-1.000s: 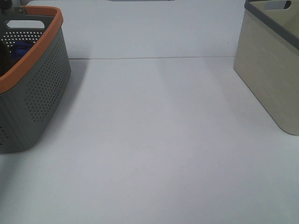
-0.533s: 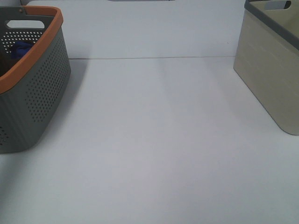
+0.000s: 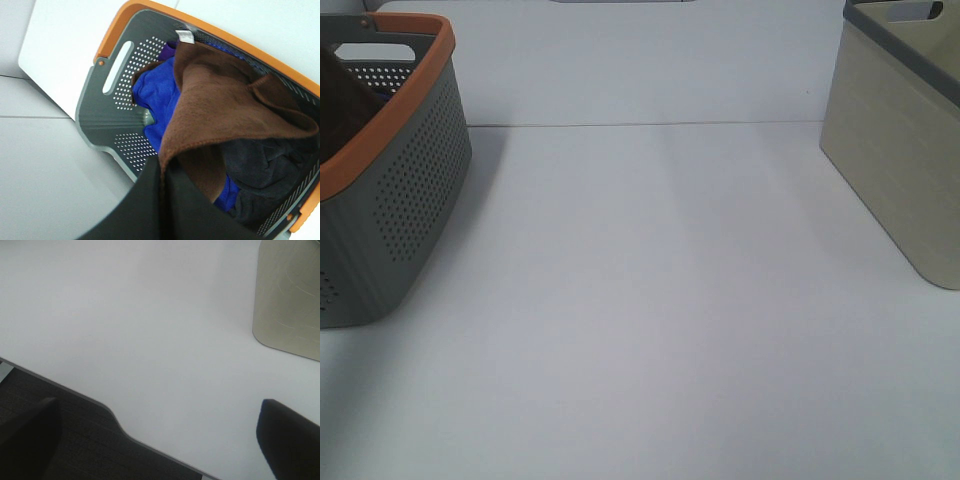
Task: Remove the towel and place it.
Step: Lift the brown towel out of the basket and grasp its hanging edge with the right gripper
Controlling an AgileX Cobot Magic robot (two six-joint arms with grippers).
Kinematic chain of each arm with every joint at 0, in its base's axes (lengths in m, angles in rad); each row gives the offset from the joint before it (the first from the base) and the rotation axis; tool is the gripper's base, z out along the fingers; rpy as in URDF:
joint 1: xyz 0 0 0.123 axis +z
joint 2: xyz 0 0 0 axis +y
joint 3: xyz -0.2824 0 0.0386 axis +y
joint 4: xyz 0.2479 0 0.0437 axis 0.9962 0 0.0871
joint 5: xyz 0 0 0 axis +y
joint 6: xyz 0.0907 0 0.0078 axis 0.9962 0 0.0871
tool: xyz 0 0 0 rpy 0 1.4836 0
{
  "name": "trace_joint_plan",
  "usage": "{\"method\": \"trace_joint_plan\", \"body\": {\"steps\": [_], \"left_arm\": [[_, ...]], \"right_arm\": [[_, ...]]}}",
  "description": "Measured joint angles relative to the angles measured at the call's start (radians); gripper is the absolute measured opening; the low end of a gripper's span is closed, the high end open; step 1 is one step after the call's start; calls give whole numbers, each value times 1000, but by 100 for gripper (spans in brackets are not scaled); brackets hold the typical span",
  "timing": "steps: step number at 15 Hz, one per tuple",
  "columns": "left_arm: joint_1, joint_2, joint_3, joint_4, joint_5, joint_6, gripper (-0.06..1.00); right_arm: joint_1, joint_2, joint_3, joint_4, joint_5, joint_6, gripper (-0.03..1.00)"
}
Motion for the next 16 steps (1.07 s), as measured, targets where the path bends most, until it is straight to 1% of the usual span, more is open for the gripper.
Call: {"method": "trace_joint_plan", "body": {"steps": [4, 7, 8, 10, 12, 14, 16], "left_arm": [[0, -94, 0, -70, -6, 0, 0], [0, -122, -22, -93, -22, 0, 0], [0, -124, -84, -145, -31, 0, 0], [-15, -125, -154, -208, -32, 20, 0], [-62, -126, -199, -256, -36, 81, 0], [-159, -127, -210, -310, -45, 203, 0], [-251, -127, -210, -327, -100, 244, 0]], "right_arm": [[0, 0, 0, 0, 0, 0, 95], [0, 0, 0, 0, 0, 0, 95], [0, 0, 0, -4, 0, 0, 95], [0, 0, 0, -7, 0, 0, 95], [0, 0, 0, -7, 0, 0, 95], [0, 0, 0, -7, 0, 0, 95], [0, 0, 0, -7, 0, 0, 95]]}}
